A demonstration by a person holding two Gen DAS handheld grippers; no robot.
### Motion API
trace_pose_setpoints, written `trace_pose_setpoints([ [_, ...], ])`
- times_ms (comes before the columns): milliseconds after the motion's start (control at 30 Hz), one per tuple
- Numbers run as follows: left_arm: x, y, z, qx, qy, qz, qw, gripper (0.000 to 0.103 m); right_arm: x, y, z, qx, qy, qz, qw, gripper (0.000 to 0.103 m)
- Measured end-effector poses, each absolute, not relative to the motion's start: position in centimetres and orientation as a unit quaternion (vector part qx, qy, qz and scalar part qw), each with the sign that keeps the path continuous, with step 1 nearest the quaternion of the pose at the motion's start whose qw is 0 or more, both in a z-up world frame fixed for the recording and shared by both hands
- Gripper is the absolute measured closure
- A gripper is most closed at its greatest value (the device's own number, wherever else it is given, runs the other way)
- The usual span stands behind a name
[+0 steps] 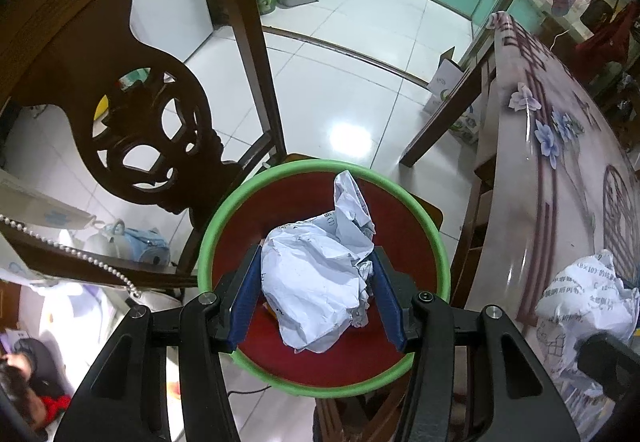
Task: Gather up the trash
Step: 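Open the left tool over the bucket while the right tool releases its paper ball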
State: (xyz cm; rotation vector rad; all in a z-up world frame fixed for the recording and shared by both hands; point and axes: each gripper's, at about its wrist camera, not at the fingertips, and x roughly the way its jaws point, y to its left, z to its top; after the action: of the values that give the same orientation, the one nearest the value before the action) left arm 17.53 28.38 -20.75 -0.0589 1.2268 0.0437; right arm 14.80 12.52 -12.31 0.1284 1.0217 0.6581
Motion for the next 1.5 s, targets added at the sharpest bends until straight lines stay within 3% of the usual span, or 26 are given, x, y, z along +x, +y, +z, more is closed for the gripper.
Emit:
trace_pose_setpoints([
  [533,17.9,28.8,-20.8,-0.029,0.575,0.028,0.817,0.052,15.1,13.5,-12.6,0.064,0.469,0.32,0.821,0.06],
  [800,17.9,29.3,-20.2,-0.029,0.567,0.036,0.823,0.035,15.0,13.8,-12.4,0.061,0.461,0.318,0.826,0.051],
  [1500,15.6,27.6,-16.1,-0.018,0.526,0.019,0.85,0.035,9.5,8.5,-8.2,0.116,0.428,0.307,0.842,0.051],
])
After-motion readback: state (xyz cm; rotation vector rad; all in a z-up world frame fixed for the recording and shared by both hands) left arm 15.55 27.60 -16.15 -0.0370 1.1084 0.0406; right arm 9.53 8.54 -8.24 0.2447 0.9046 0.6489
